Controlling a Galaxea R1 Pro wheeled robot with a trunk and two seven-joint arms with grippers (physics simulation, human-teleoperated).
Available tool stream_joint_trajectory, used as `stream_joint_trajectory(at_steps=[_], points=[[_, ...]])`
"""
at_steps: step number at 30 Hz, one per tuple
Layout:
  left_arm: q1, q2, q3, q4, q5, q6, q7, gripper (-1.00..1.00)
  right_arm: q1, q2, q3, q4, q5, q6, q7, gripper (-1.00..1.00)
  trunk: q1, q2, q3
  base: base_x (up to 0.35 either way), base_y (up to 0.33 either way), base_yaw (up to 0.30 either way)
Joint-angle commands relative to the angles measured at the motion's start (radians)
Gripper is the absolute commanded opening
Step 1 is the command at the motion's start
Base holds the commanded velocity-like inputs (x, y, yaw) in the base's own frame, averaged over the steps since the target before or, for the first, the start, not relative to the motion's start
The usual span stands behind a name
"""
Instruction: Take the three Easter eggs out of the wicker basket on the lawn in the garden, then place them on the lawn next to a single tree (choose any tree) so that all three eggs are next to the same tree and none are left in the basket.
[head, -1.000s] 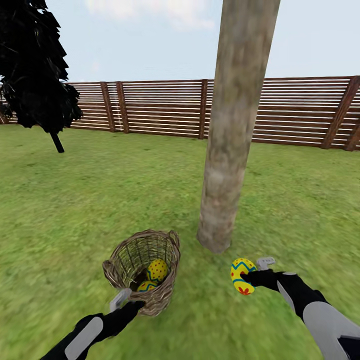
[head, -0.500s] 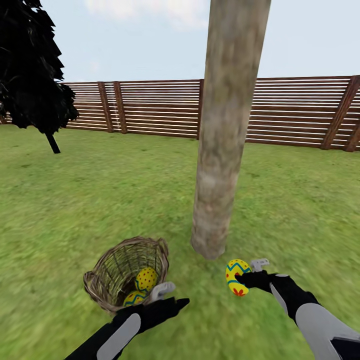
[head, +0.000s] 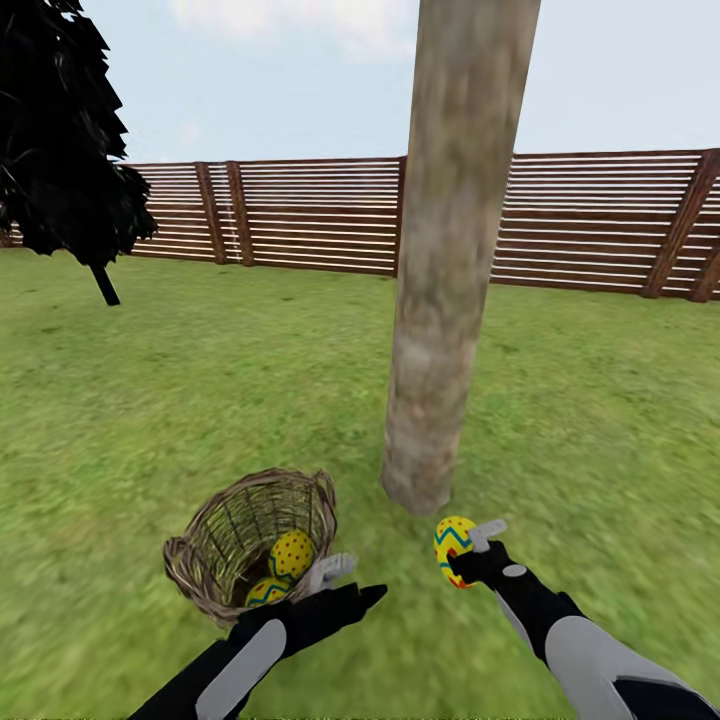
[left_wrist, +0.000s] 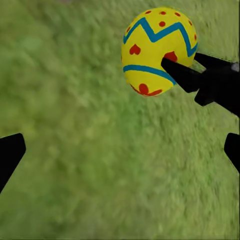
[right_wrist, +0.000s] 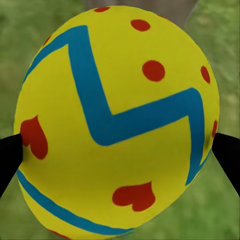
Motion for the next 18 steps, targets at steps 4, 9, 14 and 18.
stream_joint_trajectory(at_steps=[4, 9, 14, 18], points=[[-0.001, -0.002, 0.057, -0.162, 0.015, 0.004, 0.004, 1.0, -0.001, 0.001, -0.009, 0.001, 0.008, -0.024, 0.006, -1.0, 0.015, -0.029, -0.014, 0.0, 0.0, 0.0], [-0.039, -0.003, 0.106, -0.295, 0.021, 0.007, -0.009, 1.0, -0.001, -0.002, -0.01, 0.001, 0.008, -0.044, 0.006, -1.0, 0.034, -0.064, -0.029, 0.0, 0.0, 0.0], [-0.044, -0.005, 0.11, -0.302, 0.026, 0.01, -0.055, 1.0, -0.001, -0.001, -0.011, 0.003, 0.0, -0.045, 0.006, -1.0, 0.054, -0.099, -0.045, 0.0, 0.0, 0.0], [-0.044, -0.005, 0.11, -0.314, 0.028, 0.011, -0.064, 1.0, -0.001, -0.004, -0.012, 0.001, 0.003, -0.046, 0.005, -1.0, 0.069, -0.127, -0.057, 0.0, 0.0, 0.0]])
